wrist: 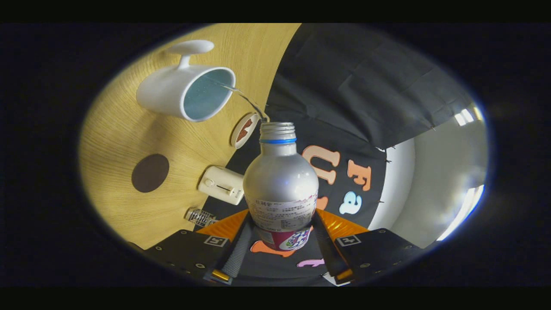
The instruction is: Take the bottle from table, then pour the juice into the cup, finally place the bottle on the coaster
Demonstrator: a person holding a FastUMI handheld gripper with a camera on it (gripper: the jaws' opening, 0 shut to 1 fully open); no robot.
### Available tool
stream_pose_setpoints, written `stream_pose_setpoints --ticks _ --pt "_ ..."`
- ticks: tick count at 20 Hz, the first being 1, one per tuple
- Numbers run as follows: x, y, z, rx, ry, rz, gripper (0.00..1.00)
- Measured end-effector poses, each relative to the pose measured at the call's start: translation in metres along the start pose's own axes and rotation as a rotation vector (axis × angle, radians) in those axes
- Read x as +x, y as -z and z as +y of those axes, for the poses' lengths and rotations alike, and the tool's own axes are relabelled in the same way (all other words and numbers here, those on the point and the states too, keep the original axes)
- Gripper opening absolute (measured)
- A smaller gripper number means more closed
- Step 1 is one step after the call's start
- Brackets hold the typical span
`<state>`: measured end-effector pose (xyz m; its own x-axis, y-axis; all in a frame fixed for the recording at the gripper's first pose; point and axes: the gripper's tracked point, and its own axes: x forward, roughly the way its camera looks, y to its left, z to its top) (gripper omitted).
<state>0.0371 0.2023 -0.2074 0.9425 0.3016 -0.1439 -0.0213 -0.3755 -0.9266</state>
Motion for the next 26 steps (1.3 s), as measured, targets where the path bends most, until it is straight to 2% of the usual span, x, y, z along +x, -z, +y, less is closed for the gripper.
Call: stream_pose_setpoints --ticks 13,26 --pt "0.011 -0.002 -0.007 -0.055 0.015 -0.022 0.76" --pt "0.014 -0.026 0.023 -0.073 -0.040 -0.066 0.76"
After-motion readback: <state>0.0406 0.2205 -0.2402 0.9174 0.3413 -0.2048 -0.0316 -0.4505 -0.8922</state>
